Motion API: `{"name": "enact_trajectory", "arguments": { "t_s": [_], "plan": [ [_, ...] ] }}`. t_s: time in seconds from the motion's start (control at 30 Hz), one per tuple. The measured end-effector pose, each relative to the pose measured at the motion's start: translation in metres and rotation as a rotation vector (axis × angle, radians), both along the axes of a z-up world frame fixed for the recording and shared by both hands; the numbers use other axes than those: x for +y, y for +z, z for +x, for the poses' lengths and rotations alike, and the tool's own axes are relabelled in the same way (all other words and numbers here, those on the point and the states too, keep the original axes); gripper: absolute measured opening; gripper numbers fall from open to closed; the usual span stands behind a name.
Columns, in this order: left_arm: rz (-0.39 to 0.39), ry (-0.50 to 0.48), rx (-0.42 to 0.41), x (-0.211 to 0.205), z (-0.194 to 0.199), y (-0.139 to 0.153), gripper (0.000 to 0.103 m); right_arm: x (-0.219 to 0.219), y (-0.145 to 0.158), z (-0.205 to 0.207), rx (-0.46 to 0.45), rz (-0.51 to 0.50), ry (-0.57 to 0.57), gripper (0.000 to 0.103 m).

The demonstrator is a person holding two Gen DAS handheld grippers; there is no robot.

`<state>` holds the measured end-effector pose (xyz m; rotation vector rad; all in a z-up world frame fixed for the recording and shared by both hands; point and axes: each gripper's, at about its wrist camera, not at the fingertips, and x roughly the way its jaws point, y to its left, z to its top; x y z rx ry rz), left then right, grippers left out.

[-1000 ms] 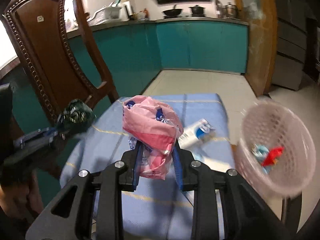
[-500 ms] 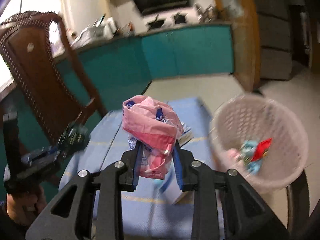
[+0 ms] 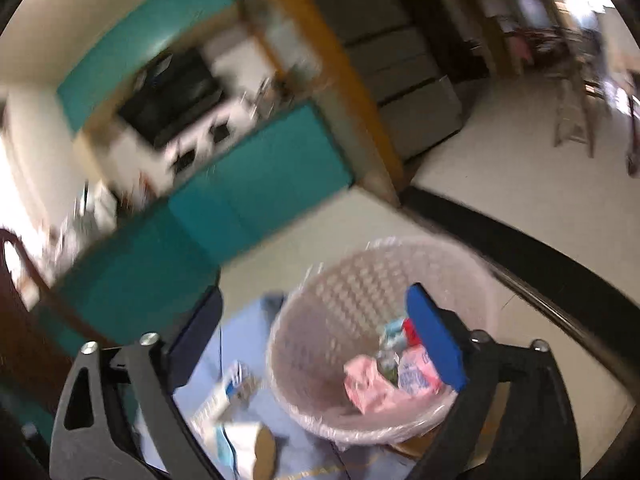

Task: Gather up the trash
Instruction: 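Carry the pink bag in the right tool and green wrapper in the left tool to the wastebasket, release both, then grasp the white-and-blue medicine box with the left tool while the right tool grasps the white paper cup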

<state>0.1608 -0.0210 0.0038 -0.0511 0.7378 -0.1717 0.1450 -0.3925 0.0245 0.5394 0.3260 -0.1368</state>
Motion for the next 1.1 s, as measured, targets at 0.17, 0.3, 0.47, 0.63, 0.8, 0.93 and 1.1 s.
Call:
{"name": "enact_trajectory", "arguments": {
  "t_s": [0.17,0.3,0.47,0.63,0.8,0.93,1.1],
  "plan": [
    [0.014,-0.192,-0.017,-0.091,0.026,0.027,0.034,-0.014,0.003,-0.016,-0.069,0.054,-0.107,0.094],
    [-0.056,-0.330,-0.043,-0.176,0.068,0.063,0.044,-0.019,-0.002,-0.020,-0.082,0.082,-0.138,0.094],
    [0.066,-0.338,-0.044,-0.219,0.098,0.058,0.100,-0.021,-0.006,-0.017,-0.055,0.091,-0.104,0.094],
    [0.156,-0.293,-0.043,-0.160,0.089,0.032,0.100,-0.013,0.000,-0.014,-0.064,0.085,-0.033,0.094],
    [0.226,-0.263,0.059,-0.101,0.115,-0.007,0.098,0.018,0.000,-0.004,-0.034,0.056,0.080,0.094],
    [0.225,-0.299,0.154,-0.088,0.142,-0.037,0.090,0.040,-0.001,0.001,-0.009,0.019,0.151,0.094],
    [0.259,-0.391,0.236,-0.108,0.165,-0.067,0.085,0.060,-0.011,0.012,0.081,-0.031,0.208,0.094]
  ]
}}
